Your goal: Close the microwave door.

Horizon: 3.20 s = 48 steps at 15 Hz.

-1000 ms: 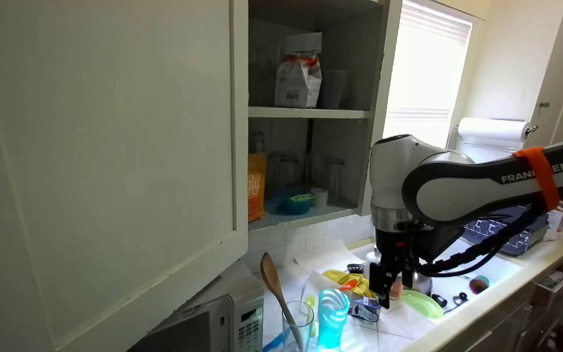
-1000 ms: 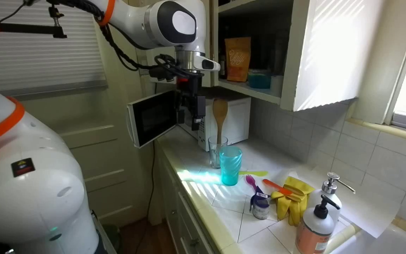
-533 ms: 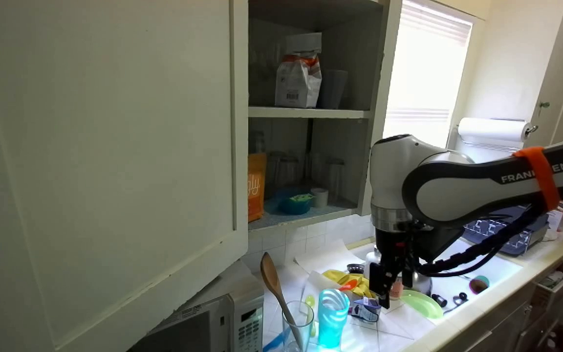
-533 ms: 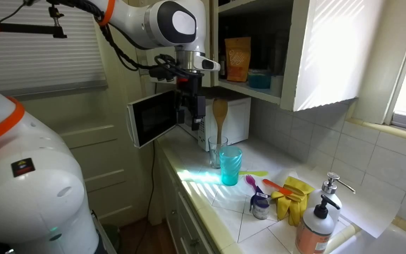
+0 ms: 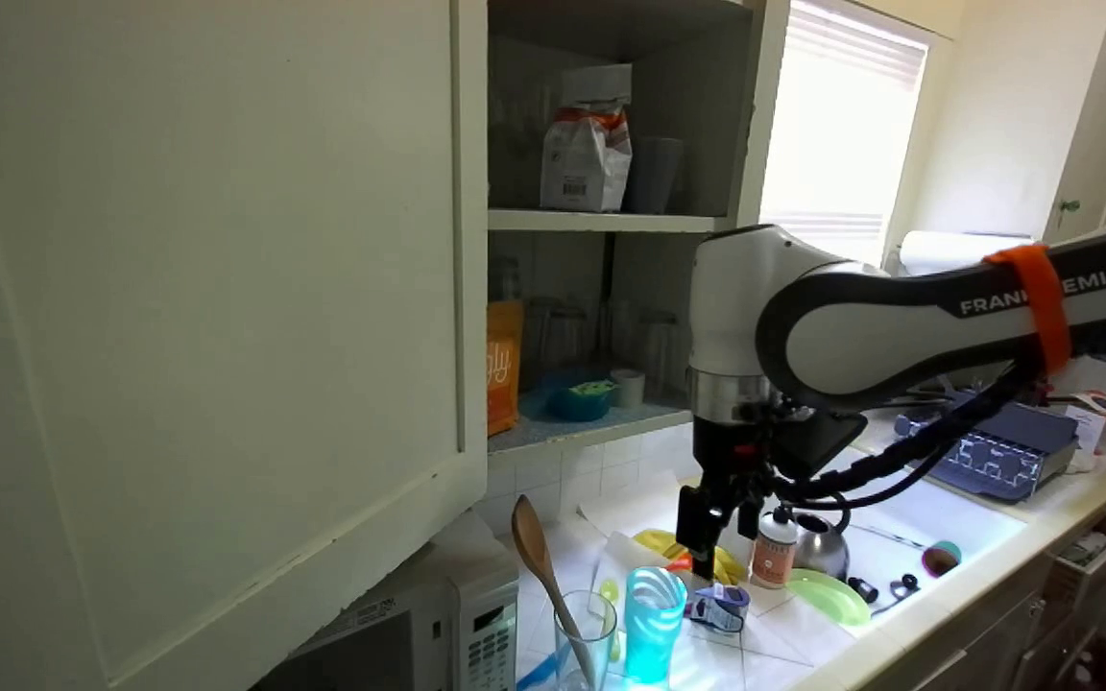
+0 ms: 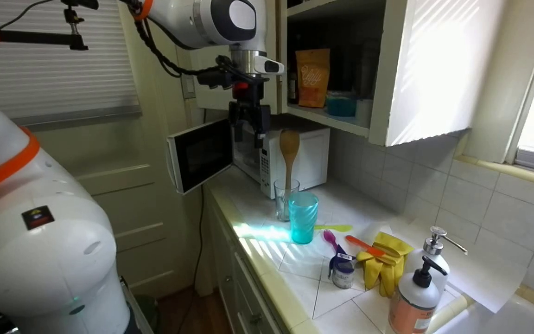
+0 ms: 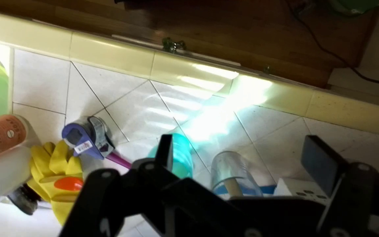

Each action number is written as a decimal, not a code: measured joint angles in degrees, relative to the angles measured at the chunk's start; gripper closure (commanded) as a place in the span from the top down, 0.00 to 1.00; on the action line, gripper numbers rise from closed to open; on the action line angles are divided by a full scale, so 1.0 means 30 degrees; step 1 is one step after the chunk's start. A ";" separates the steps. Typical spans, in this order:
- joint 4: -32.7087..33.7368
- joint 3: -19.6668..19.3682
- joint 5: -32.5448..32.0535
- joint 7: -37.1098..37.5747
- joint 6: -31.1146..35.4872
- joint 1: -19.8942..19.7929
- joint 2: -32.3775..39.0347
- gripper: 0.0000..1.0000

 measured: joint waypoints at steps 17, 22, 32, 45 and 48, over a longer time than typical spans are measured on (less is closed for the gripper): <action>1.0453 0.2916 0.0456 -0.5955 -0.2230 0.4223 0.8117 1.00; 1.0761 0.2911 0.0328 -0.6707 -0.2320 0.4228 0.8458 1.00; 1.6001 0.3994 -0.3673 -1.2100 -0.1782 0.6586 1.3864 0.35; 1.9707 0.4837 -0.5265 -1.6326 -0.1782 0.9144 1.6207 0.01; 1.9707 0.4835 -0.5264 -1.6275 -0.1782 0.9121 1.6207 0.00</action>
